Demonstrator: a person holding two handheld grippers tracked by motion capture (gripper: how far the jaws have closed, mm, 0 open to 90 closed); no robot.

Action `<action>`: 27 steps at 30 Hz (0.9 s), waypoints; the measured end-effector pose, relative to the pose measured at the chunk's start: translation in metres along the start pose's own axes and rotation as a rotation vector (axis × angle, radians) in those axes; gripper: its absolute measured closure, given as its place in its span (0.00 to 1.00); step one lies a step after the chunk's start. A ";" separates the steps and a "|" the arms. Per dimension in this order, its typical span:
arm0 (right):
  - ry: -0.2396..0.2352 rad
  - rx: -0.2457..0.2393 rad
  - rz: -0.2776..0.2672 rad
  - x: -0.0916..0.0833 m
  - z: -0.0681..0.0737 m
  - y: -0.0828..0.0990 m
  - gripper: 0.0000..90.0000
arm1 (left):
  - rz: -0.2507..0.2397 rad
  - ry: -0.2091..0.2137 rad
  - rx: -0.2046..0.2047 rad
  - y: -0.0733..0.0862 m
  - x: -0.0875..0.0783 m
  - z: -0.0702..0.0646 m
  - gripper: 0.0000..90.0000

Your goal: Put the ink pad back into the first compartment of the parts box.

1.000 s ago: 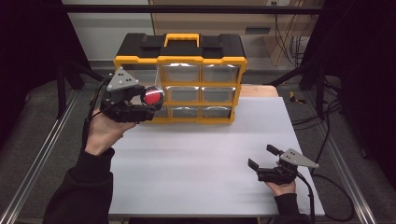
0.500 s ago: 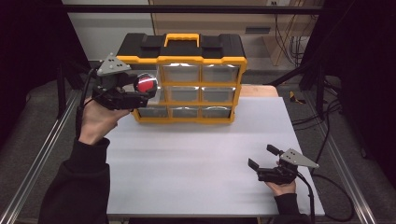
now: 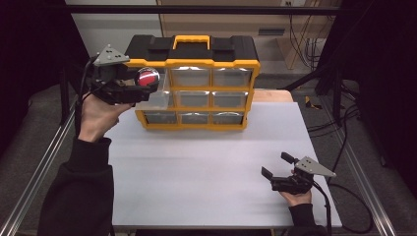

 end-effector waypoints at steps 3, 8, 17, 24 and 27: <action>0.001 -0.004 -0.001 0.000 0.000 0.000 0.01 | 0.010 -0.011 -0.009 -0.001 0.006 0.006 0.31; 0.000 -0.004 0.000 0.000 0.000 0.000 0.01 | 0.021 -0.016 -0.009 0.000 0.012 0.013 0.31; 0.001 -0.003 -0.002 0.000 0.000 0.000 0.01 | 0.029 -0.027 -0.019 -0.001 0.021 0.024 0.31; 0.001 -0.005 0.001 0.000 0.000 0.000 0.01 | 0.039 -0.036 -0.034 0.002 0.028 0.032 0.31; 0.001 -0.007 0.000 0.000 0.000 0.000 0.01 | 0.045 -0.039 -0.034 0.003 0.030 0.033 0.31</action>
Point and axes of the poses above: each handheld gripper's, and its own axes: x roughly forward along the jaws, y roughly out of its underside, z roughly to its left, the point moved 3 cm from there along x, roughly forward along the jaws, and after that the axes turned 5 degrees about -y, right-handed, at the moved point
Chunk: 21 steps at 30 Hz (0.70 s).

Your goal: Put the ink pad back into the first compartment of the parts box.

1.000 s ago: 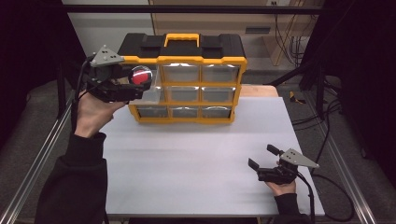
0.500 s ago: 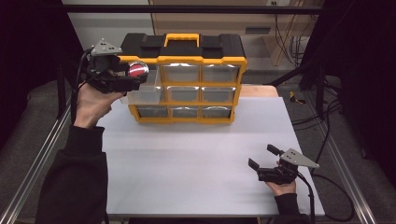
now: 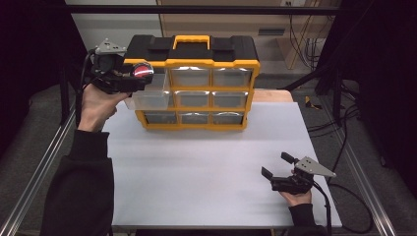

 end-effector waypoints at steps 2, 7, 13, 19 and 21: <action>0.000 0.002 0.000 0.000 0.000 0.000 0.01 | 0.002 0.000 -0.004 0.000 0.002 0.001 0.31; -0.001 0.003 0.000 0.000 0.000 0.000 0.01 | 0.016 0.000 -0.012 0.004 0.007 0.002 0.31; 0.000 0.003 0.002 0.000 0.000 0.000 0.01 | 0.031 -0.002 -0.012 0.007 0.011 0.003 0.31; 0.000 0.004 0.001 0.000 0.000 0.000 0.01 | 0.046 -0.009 -0.003 0.010 0.015 0.002 0.31; 0.000 0.003 0.000 0.000 0.000 0.000 0.01 | 0.047 -0.005 -0.006 0.011 0.016 0.003 0.31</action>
Point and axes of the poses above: each handheld gripper's, and its own axes: x roughly forward along the jaws, y roughly out of its underside, z roughly to its left, the point moved 3 cm from there along x, roughly forward along the jaws, and after that the axes turned 5 degrees about -y, right-handed, at the moved point
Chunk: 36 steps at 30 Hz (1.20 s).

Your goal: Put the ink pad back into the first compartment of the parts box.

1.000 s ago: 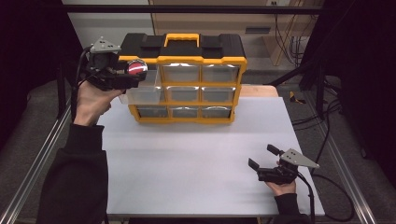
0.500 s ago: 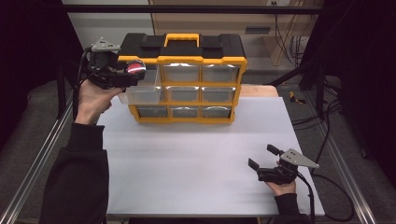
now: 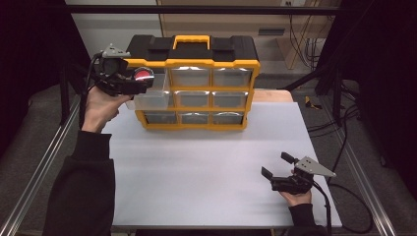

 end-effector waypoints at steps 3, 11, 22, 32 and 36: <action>0.000 0.001 0.001 0.000 0.000 0.000 0.01 | 0.003 -0.002 -0.008 0.002 0.001 0.001 0.31; 0.000 0.001 0.000 0.000 0.000 0.000 0.01 | 0.018 0.003 -0.017 0.007 0.007 0.003 0.31; 0.001 0.000 -0.001 0.000 0.000 0.000 0.01 | 0.040 -0.010 -0.026 0.008 0.010 0.004 0.31; 0.000 0.001 -0.003 0.000 0.000 0.000 0.01 | 0.059 -0.018 -0.028 0.008 0.012 0.003 0.35; -0.002 0.001 -0.004 0.000 0.000 0.000 0.01 | 0.048 -0.011 -0.038 0.007 0.012 0.004 0.34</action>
Point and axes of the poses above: each handheld gripper's, and its own axes: x roughly forward along the jaws, y roughly out of its underside, z roughly to its left, the point moved 3 cm from there along x, roughly forward along the jaws, and after that the axes turned 5 degrees about -y, right-handed, at the moved point
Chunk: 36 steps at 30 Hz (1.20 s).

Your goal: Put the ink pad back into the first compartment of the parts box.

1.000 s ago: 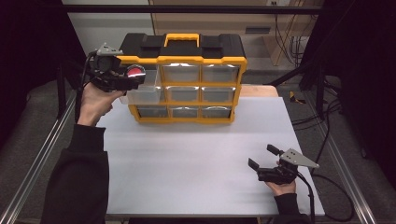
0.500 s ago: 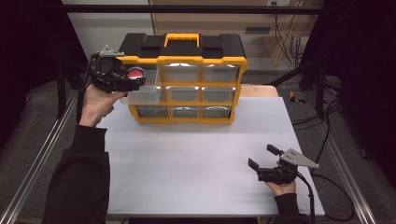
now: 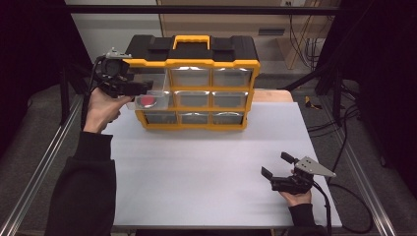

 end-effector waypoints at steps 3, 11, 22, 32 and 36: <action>0.002 0.001 0.000 0.000 0.000 0.000 0.01 | -0.021 0.005 -0.009 0.000 -0.001 0.001 0.32; 0.003 0.000 -0.002 0.000 0.000 0.000 0.01 | -0.085 0.019 -0.021 -0.002 -0.011 0.001 0.20; 0.002 0.009 -0.005 0.000 0.000 -0.001 0.01 | -0.173 0.047 -0.019 0.004 -0.031 -0.001 0.06; 0.007 -0.001 -0.008 -0.001 -0.001 0.000 0.01 | -0.263 0.082 -0.002 0.018 -0.048 -0.009 0.04; 0.005 0.004 -0.009 -0.001 0.000 -0.001 0.01 | -0.292 0.083 0.018 0.025 -0.052 -0.014 0.03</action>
Point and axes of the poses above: each handheld gripper's, and its own axes: x roughly forward along the jaws, y roughly out of its underside, z roughly to its left, the point moved 3 cm from there along x, roughly forward along the jaws, and after that the axes turned 5 degrees about -y, right-handed, at the moved point
